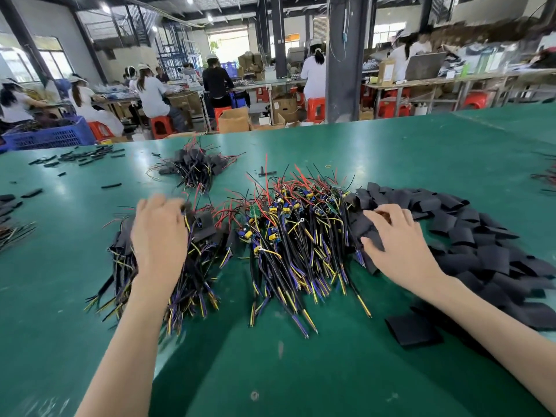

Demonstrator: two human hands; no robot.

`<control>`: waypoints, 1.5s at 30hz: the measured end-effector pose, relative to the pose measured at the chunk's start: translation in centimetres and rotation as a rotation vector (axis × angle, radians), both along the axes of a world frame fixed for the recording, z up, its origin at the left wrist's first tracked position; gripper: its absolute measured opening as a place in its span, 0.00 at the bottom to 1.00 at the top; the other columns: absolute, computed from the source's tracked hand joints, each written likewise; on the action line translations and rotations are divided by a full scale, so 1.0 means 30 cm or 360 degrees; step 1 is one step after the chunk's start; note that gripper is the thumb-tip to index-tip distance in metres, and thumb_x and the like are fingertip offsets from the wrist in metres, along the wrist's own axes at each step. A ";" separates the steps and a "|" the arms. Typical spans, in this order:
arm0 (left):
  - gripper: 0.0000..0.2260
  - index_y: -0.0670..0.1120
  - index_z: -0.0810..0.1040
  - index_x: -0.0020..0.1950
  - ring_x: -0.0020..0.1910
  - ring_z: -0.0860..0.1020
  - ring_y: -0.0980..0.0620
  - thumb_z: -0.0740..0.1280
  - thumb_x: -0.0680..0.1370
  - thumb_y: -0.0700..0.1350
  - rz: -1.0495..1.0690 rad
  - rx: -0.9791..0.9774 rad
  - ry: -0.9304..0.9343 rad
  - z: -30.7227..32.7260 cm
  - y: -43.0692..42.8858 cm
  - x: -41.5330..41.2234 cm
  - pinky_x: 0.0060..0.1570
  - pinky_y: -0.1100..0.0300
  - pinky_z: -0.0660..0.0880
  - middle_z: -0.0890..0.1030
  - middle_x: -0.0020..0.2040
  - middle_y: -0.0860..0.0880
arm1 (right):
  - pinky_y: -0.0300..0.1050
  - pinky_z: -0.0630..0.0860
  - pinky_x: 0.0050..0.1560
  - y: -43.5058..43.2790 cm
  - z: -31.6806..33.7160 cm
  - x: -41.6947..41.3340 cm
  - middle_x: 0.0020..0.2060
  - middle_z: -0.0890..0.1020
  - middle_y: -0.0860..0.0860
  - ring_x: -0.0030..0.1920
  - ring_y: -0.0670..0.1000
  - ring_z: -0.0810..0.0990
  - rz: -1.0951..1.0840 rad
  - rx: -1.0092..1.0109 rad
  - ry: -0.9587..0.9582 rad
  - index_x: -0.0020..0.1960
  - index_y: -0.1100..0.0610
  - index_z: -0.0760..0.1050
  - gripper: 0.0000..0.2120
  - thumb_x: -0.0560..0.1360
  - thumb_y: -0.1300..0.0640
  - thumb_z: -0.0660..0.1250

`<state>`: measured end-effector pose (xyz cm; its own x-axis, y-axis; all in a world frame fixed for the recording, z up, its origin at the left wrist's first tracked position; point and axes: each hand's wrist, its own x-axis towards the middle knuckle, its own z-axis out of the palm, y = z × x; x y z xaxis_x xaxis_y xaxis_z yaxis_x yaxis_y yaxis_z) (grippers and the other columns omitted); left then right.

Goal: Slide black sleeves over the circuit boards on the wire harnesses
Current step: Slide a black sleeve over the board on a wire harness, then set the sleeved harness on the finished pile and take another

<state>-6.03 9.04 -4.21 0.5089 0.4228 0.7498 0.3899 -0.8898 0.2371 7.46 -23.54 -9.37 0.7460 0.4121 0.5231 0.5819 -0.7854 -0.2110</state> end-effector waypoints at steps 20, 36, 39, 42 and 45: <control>0.15 0.47 0.79 0.59 0.60 0.69 0.44 0.62 0.79 0.54 -0.0407 -0.0244 0.0539 -0.086 -0.312 0.373 0.61 0.52 0.65 0.75 0.57 0.44 | 0.52 0.69 0.61 -0.074 -0.038 0.128 0.64 0.71 0.59 0.62 0.61 0.69 -0.0156 -0.0198 0.0542 0.71 0.56 0.65 0.20 0.80 0.55 0.56; 0.06 0.42 0.73 0.56 0.37 0.80 0.54 0.60 0.81 0.42 -0.0980 -0.1210 -0.0290 0.223 -0.329 0.273 0.43 0.60 0.77 0.76 0.45 0.49 | 0.57 0.66 0.60 -0.156 -0.005 0.227 0.67 0.68 0.58 0.65 0.62 0.64 -0.0502 -0.0181 0.0330 0.70 0.57 0.67 0.23 0.75 0.63 0.59; 0.05 0.43 0.76 0.46 0.34 0.77 0.54 0.62 0.80 0.39 -0.1261 -0.1477 0.0015 0.280 -0.302 0.257 0.42 0.61 0.78 0.75 0.40 0.47 | 0.57 0.62 0.65 -0.141 0.024 0.275 0.71 0.62 0.56 0.68 0.60 0.59 -0.0369 -0.0348 0.0288 0.72 0.53 0.63 0.28 0.73 0.65 0.60; 0.04 0.43 0.77 0.50 0.39 0.78 0.53 0.63 0.80 0.38 -0.1305 -0.1562 0.0041 0.284 -0.300 0.237 0.44 0.63 0.79 0.77 0.42 0.49 | 0.57 0.58 0.68 -0.134 0.038 0.329 0.76 0.52 0.50 0.73 0.57 0.53 -0.0192 -0.0746 0.0305 0.75 0.48 0.56 0.33 0.73 0.66 0.59; 0.04 0.43 0.78 0.51 0.43 0.81 0.49 0.64 0.79 0.38 -0.1354 -0.1692 0.0094 0.275 -0.302 0.215 0.46 0.62 0.80 0.80 0.49 0.46 | 0.56 0.63 0.66 -0.143 0.037 0.379 0.76 0.53 0.48 0.71 0.58 0.57 -0.0138 -0.0910 0.0355 0.76 0.48 0.53 0.34 0.74 0.68 0.57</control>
